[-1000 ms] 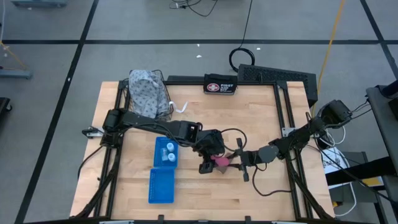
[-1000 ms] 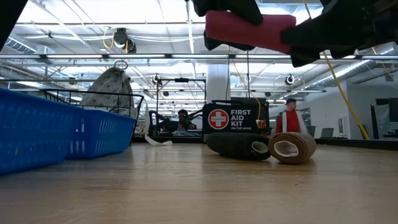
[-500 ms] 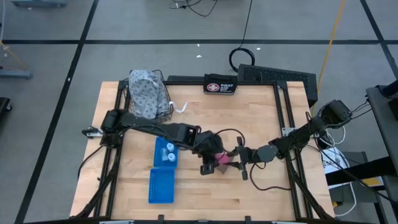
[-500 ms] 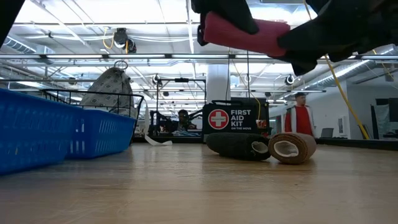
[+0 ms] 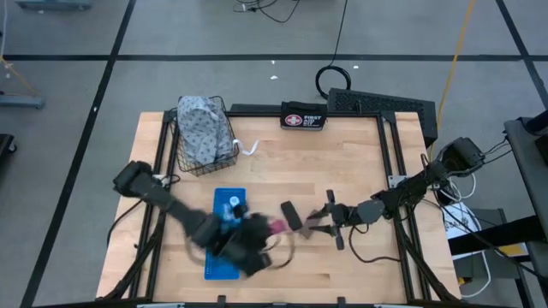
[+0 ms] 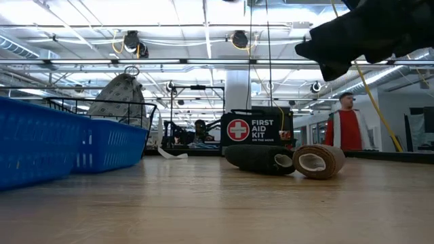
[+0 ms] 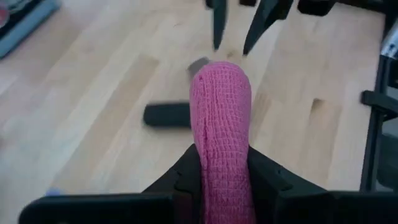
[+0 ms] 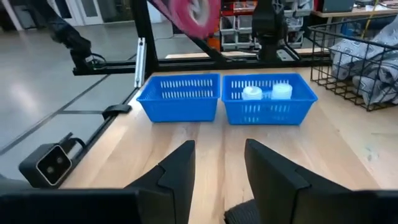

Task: Pick & Place Medicine items
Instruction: Put the pink bandage into the bottom blue basket

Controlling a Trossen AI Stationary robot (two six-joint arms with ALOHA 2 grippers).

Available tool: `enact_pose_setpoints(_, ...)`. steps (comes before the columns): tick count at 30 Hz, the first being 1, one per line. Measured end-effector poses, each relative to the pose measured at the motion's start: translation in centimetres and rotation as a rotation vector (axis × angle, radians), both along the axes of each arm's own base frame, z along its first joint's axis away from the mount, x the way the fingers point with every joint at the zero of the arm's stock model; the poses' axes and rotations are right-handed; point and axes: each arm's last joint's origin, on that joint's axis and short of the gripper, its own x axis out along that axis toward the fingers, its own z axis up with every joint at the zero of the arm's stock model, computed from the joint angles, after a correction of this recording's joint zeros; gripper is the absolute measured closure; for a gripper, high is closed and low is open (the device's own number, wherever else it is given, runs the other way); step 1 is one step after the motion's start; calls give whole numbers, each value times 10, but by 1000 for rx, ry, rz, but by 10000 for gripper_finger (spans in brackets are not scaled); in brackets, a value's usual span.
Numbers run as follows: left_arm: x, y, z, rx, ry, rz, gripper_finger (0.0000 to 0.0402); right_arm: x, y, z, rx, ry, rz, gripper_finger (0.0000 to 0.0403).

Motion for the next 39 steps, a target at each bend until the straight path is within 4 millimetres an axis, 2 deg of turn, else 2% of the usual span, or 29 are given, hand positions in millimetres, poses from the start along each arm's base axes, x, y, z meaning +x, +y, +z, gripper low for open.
enact_pose_setpoints(7,-66,-56,-3,-85,-170,275,323,0,0,0,2,-5,-1,278)
enact_pose_setpoints(10,-89,-73,-12,-140,-270,358,323,0,1,1,7,-14,3,281)
enact_pose_setpoints(14,-110,-86,-29,-229,-359,439,323,-1,3,1,7,-14,13,282)
enact_pose_setpoints(18,-122,-87,-53,-309,-334,540,323,-2,4,1,15,-12,15,283)
enact_pose_setpoints(31,-147,-64,-124,-420,-85,926,324,-4,8,2,80,-4,20,289)
enact_pose_setpoints(35,-145,-58,-140,-448,-67,961,324,-4,8,2,81,-7,21,289)
enact_pose_setpoints(39,-140,-52,-147,-454,-35,984,324,-4,8,2,79,-8,21,293)
